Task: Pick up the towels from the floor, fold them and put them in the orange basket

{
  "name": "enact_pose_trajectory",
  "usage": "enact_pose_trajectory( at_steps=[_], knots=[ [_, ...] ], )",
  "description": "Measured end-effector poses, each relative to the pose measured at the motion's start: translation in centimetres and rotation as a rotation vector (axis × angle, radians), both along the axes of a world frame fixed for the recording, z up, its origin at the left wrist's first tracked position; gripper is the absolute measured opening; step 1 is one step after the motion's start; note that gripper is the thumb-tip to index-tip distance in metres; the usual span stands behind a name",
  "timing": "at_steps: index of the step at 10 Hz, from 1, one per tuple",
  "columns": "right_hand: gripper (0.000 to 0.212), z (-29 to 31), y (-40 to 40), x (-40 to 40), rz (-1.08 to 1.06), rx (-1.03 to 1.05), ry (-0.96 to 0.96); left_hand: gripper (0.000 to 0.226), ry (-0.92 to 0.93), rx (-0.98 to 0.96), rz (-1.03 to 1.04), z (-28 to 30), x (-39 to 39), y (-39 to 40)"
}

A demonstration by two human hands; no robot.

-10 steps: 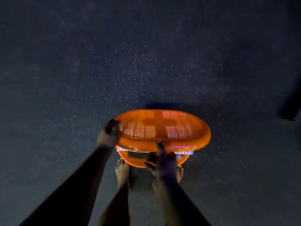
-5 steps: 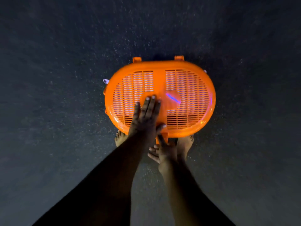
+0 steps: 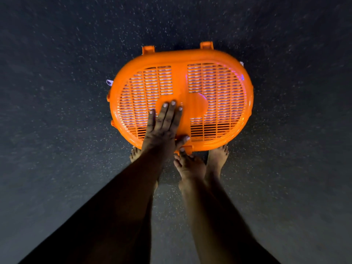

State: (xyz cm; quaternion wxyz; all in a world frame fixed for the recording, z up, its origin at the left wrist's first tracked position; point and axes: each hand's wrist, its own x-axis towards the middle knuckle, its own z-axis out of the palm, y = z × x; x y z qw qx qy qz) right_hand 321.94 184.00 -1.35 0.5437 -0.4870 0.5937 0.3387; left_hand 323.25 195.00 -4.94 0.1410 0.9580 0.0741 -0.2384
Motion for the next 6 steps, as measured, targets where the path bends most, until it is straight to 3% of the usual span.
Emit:
enact_pose_trajectory(
  at_steps=[1,2,4,5,6],
  knots=[
    [0.005,-0.9,-0.9,-1.1,-0.012,0.086,-0.076,0.094,-0.120,0.115,-0.123,0.4,0.1,-0.3],
    [0.021,-1.3,-1.5,-1.6,0.063,0.121,-0.123,0.094,-0.136,0.135,-0.102,0.0,0.0,-0.2],
    [0.022,-2.4,-2.8,-1.6,0.225,0.095,-0.173,0.094,-0.143,0.117,-0.100,-0.4,-0.2,-0.4],
    [0.042,0.2,-3.2,0.0,0.571,0.047,-0.206,0.094,-0.035,0.084,-0.129,1.0,-0.7,0.1],
    [0.040,0.7,-5.0,0.9,0.852,-0.116,-0.208,0.091,0.046,0.023,-0.083,3.0,-1.5,0.6]
  ],
)
